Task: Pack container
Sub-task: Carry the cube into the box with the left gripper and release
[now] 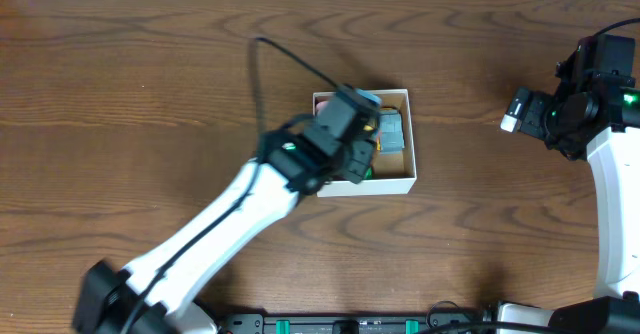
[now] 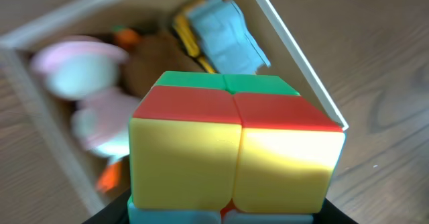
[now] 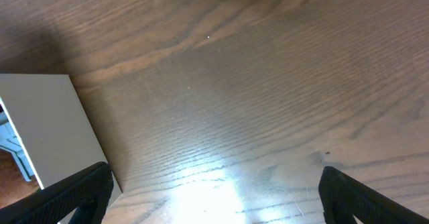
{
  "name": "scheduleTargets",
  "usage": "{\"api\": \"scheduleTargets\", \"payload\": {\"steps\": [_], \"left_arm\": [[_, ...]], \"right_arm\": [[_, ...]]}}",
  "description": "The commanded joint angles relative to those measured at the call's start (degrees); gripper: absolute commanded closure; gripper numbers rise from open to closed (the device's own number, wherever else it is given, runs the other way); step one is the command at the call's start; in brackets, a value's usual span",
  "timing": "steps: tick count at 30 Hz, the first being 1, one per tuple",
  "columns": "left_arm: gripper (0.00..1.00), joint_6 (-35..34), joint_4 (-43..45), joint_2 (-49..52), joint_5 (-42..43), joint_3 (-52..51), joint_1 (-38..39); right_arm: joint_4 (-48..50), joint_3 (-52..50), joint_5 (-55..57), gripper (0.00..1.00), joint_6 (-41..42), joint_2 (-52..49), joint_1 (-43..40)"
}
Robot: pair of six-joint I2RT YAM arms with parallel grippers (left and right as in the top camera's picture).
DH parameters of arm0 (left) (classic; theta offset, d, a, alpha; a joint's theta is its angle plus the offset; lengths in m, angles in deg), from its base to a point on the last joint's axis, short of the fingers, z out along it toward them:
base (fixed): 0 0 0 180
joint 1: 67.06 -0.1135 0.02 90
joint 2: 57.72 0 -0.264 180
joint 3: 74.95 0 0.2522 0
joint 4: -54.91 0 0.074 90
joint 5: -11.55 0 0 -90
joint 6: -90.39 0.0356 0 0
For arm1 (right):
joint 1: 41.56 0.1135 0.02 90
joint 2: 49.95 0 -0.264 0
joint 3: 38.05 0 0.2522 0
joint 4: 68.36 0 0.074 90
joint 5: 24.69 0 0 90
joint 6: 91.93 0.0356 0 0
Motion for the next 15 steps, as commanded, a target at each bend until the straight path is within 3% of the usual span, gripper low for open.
{"api": "scheduleTargets", "payload": {"steps": [1,6,13,15], "left_arm": [[0.69,2.62,1.66,4.2,-1.49,0.92,1.44],[0.67,2.64,2.71,9.14,-1.49,0.92,3.02],[0.07,2.67,3.96,10.12,-1.53,0.94,3.1],[0.02,2.67,4.15,9.62,-1.6,0.94,3.08]], "right_arm": [[-0.09,-0.2,-0.39,0.01,-0.79,-0.22,0.37],[-0.07,-0.2,-0.39,0.01,-0.79,-0.22,0.37],[0.0,-0.2,-0.39,0.01,-1.03,-0.22,0.37],[0.0,-0.2,-0.42,0.01,-1.4,-0.22,0.39]]}}
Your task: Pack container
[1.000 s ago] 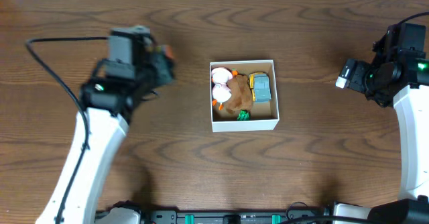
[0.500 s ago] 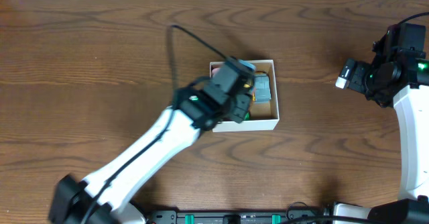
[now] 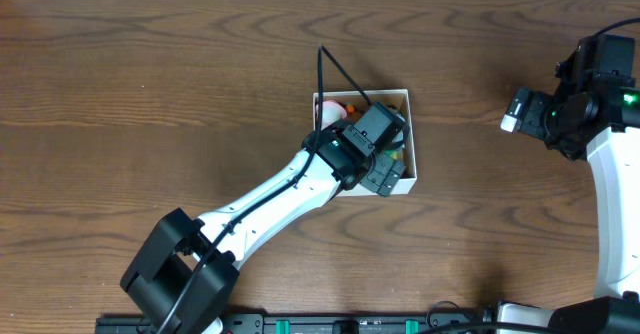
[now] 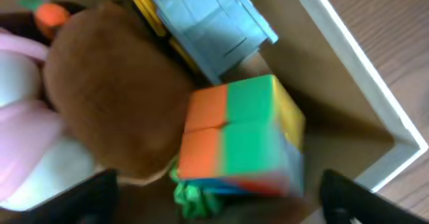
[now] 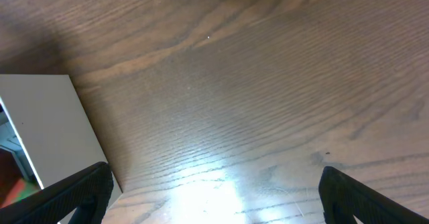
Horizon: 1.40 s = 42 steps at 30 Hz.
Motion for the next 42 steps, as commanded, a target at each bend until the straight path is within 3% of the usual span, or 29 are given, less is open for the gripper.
{"api": "scheduleTargets", "payload": {"steps": [1,9,19,27,33,36,42], "left_arm": [[0.02,0.5,-0.17,-1.29,-0.76,0.92,-0.02],[0.02,0.46,-2.23,-11.32,-6.95,0.92,-6.54],[0.02,0.44,-3.06,-22.82,-9.68,0.92,-28.24],[0.02,0.33,-3.28,-22.58,-9.73,0.9,-37.07],[0.02,-6.82,-11.43,-24.13,-9.62,0.46,-41.09],[0.02,-6.4,-16.28,-27.26,-9.25,-1.25,-41.27],[0.02,-4.24,-16.98,-39.32,-7.48,-8.11,-41.27]], "right_arm": [[-0.02,-0.2,-0.44,0.01,-1.22,-0.22,0.55],[2.32,-0.17,1.79,0.01,-2.49,-0.2,9.64],[16.39,-0.17,2.8,0.01,-2.58,-0.22,24.72],[24.35,-0.2,4.74,0.01,-3.63,-1.03,25.66],[19.04,-0.2,5.73,0.01,-3.06,-0.26,25.55],[16.11,-0.24,8.46,0.01,0.15,2.19,25.59],[15.96,-6.84,10.21,0.01,2.08,11.89,26.08]]}}
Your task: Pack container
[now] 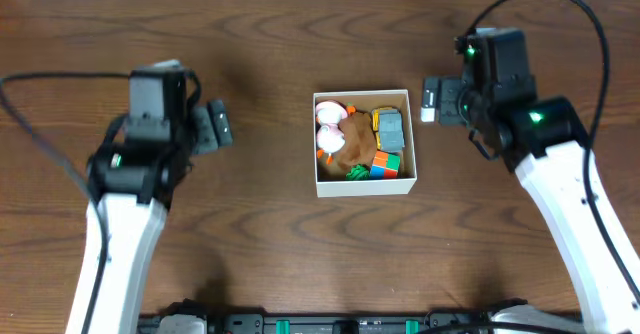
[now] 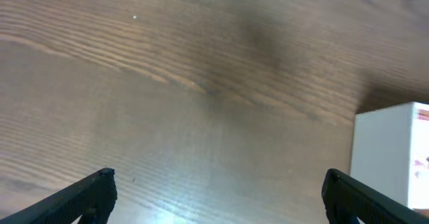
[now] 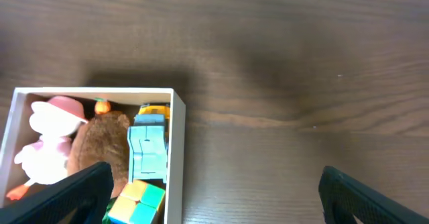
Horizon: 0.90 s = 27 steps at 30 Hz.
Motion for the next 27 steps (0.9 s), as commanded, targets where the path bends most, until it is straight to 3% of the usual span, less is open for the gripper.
{"api": "scheduleTargets", "payload": {"steps": [1,10,15,27], "left_arm": [[0.02,1.64,-0.39,-8.66,1.36,-4.28,-0.13],[0.02,10.54,-2.51,-34.29,3.65,-19.5,-0.13],[0.02,10.67,-6.82,-44.15,3.58,-24.74,-0.13],[0.02,10.64,-6.01,-46.16,3.58,-24.96,-0.13]], "right_arm": [[0.7,-5.86,2.19,0.01,2.4,8.57,0.74],[1.9,-30.21,6.05,0.01,7.32,37.38,1.31],[0.5,-37.55,6.03,0.01,7.28,50.71,1.31],[-5.62,-39.19,5.99,0.01,7.1,54.45,1.31]]}}
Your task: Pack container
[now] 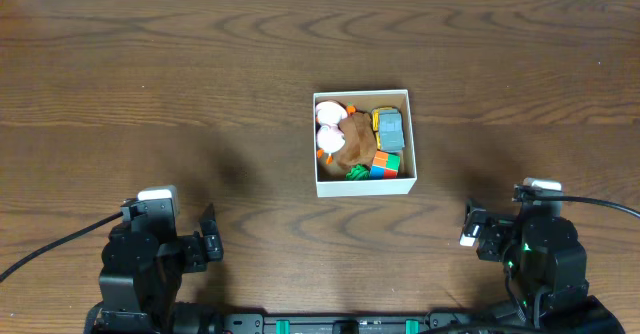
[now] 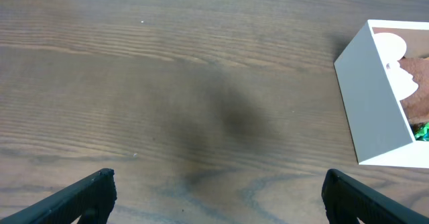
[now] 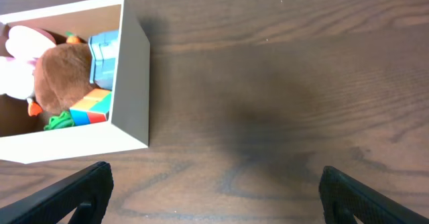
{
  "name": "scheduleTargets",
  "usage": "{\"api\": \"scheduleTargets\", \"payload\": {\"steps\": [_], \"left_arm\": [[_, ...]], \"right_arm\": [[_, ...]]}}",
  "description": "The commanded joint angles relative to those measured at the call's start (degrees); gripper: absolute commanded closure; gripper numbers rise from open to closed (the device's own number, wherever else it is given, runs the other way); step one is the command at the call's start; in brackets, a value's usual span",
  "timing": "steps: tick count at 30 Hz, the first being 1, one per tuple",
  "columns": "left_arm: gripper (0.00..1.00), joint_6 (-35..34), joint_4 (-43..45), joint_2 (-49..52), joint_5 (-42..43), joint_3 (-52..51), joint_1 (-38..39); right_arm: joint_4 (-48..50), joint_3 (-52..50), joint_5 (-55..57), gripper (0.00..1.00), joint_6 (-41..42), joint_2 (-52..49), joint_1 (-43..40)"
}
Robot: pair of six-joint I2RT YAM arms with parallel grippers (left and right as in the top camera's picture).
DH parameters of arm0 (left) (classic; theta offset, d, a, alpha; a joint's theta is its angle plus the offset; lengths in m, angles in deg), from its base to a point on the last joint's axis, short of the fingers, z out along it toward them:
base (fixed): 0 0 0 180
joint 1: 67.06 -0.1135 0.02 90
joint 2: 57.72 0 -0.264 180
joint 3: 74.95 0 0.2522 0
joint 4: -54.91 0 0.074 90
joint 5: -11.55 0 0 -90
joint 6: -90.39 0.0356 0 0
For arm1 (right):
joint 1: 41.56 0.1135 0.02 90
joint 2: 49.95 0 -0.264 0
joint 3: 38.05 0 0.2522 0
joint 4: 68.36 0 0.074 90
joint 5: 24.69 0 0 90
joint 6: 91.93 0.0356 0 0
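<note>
A white open box (image 1: 397,183) stands mid-table. Inside lie a pink and white plush (image 1: 328,117), a brown plush (image 1: 355,139), a blue and yellow toy truck (image 1: 389,127), a colourful cube (image 1: 386,164) and a bit of green (image 1: 353,172). My left gripper (image 2: 216,200) is open over bare wood at the front left, the box wall (image 2: 372,103) to its right. My right gripper (image 3: 214,197) is open over bare wood at the front right, with the box (image 3: 131,83) to its upper left.
The dark wooden table (image 1: 160,84) reaches to a pale strip along the far edge. Both arm bases sit at the near edge, left (image 1: 150,259) and right (image 1: 535,254). A black bar with green marks (image 1: 330,324) runs along the front.
Both arms have drawn back from beside the box to the table's near edge, left at the front left, right at the front right. The box contents are unchanged.
My left gripper held the colourful cube above the box. Half a second later it was open, with the cube lying in the box's near right corner. Then the left arm stood far left and the right arm close to the box; now both are at the front.
</note>
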Motion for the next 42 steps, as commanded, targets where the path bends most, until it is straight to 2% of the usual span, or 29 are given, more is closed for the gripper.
{"api": "scheduleTargets", "payload": {"steps": [1,16,20,24,27,32,40,42], "left_arm": [[0.02,0.76,-0.26,-0.2,0.61,0.0,-0.13],[0.02,0.74,-0.28,-0.2,0.61,0.0,-0.13],[0.02,0.74,-0.28,-0.2,0.61,0.0,-0.13],[0.02,0.76,-0.28,-0.2,0.61,0.0,-0.13],[0.02,0.76,-0.28,-0.2,0.61,0.0,-0.13],[0.02,0.74,-0.28,-0.2,0.61,0.0,-0.13],[0.02,0.74,-0.28,-0.2,0.61,0.0,-0.13],[0.02,0.74,-0.28,-0.2,0.61,0.0,-0.13]], "right_arm": [[-0.59,-0.46,0.94,0.01,0.61,0.2,0.52],[-1.81,-0.46,2.64,0.01,0.59,0.2,0.46],[-1.03,-0.57,-1.2,0.01,-0.37,0.61,0.24],[9.2,-4.39,-7.02,0.01,-13.62,5.18,0.11],[17.07,-9.77,-10.99,0.01,-19.78,10.82,-0.17],[29.7,-21.0,-14.05,0.01,-20.28,19.67,-1.64],[52.3,-35.26,-12.48,0.01,-20.24,21.79,-3.91],[54.27,-37.75,-12.15,0.01,-20.15,23.06,-4.24]]}}
